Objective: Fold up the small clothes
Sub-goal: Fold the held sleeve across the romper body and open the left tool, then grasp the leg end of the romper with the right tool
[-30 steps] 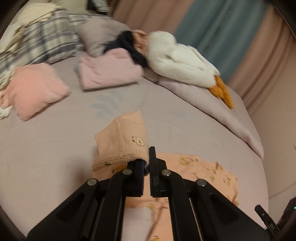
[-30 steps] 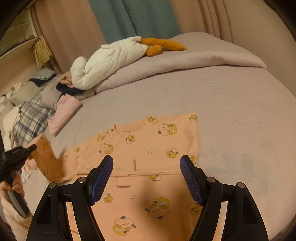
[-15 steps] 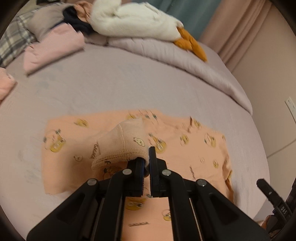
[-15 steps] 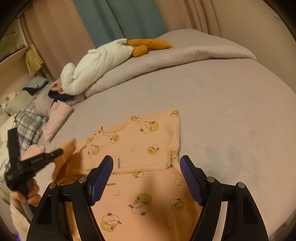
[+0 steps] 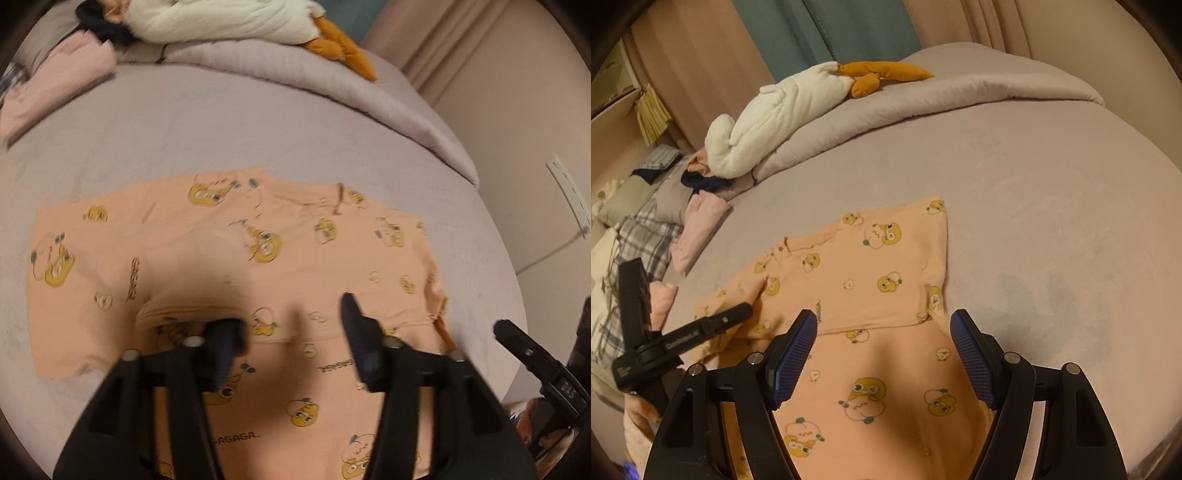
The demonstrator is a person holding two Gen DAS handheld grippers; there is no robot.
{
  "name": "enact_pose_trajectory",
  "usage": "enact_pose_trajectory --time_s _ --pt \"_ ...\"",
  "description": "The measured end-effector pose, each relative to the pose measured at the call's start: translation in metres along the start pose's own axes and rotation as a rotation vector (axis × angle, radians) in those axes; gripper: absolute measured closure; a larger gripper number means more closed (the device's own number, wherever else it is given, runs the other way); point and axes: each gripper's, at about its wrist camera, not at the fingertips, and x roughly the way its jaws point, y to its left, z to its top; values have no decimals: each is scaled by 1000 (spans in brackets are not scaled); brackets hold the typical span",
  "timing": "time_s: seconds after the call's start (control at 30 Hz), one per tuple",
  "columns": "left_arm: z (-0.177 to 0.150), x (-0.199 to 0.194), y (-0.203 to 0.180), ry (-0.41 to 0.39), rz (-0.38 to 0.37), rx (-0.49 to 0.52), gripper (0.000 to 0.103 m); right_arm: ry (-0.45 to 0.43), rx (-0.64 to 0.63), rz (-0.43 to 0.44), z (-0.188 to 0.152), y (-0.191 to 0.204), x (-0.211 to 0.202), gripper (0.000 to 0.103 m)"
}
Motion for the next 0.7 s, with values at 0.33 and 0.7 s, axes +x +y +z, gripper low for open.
enact_pose_trajectory --time_s 0.33,0.7 --pt "1 -9 -19 -2 -127 12 20 -6 -28 4 5 8 -1 28" --pt "-4 -26 -9 23 -192 -10 6 2 -44 8 6 13 1 28"
